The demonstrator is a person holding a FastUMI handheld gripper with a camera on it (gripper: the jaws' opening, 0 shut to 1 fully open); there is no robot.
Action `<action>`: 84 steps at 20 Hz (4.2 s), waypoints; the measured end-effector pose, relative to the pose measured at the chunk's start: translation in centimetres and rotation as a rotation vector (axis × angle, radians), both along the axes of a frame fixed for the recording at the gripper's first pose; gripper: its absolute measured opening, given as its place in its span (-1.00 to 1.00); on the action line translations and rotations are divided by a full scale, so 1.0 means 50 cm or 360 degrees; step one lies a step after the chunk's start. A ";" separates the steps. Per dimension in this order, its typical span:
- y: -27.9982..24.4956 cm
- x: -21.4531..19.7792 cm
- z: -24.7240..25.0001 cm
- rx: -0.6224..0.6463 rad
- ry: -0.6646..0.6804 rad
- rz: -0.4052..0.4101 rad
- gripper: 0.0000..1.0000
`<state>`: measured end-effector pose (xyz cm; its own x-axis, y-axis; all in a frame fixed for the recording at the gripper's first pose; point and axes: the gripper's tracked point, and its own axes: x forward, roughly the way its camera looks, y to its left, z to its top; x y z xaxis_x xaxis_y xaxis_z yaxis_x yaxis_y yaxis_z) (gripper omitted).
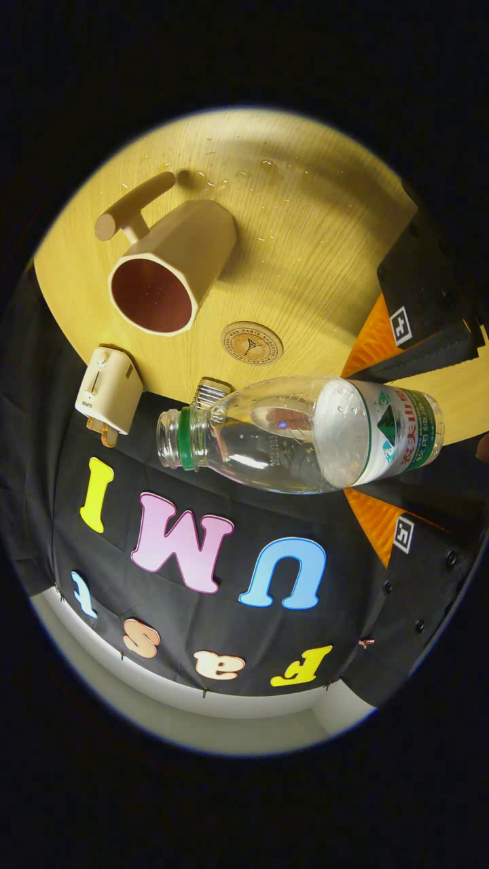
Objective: Take the bottle from table, then pour the juice into the cup, finally place the bottle on the coaster
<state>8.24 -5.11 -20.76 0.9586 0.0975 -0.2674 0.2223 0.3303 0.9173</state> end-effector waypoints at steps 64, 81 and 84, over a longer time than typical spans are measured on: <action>-0.068 0.058 -0.007 0.0855 0.0088 -0.0258 0.50; -0.076 0.065 0.027 0.1001 0.0058 -0.0299 0.50; -0.080 0.067 0.031 0.1027 0.0061 -0.0300 0.50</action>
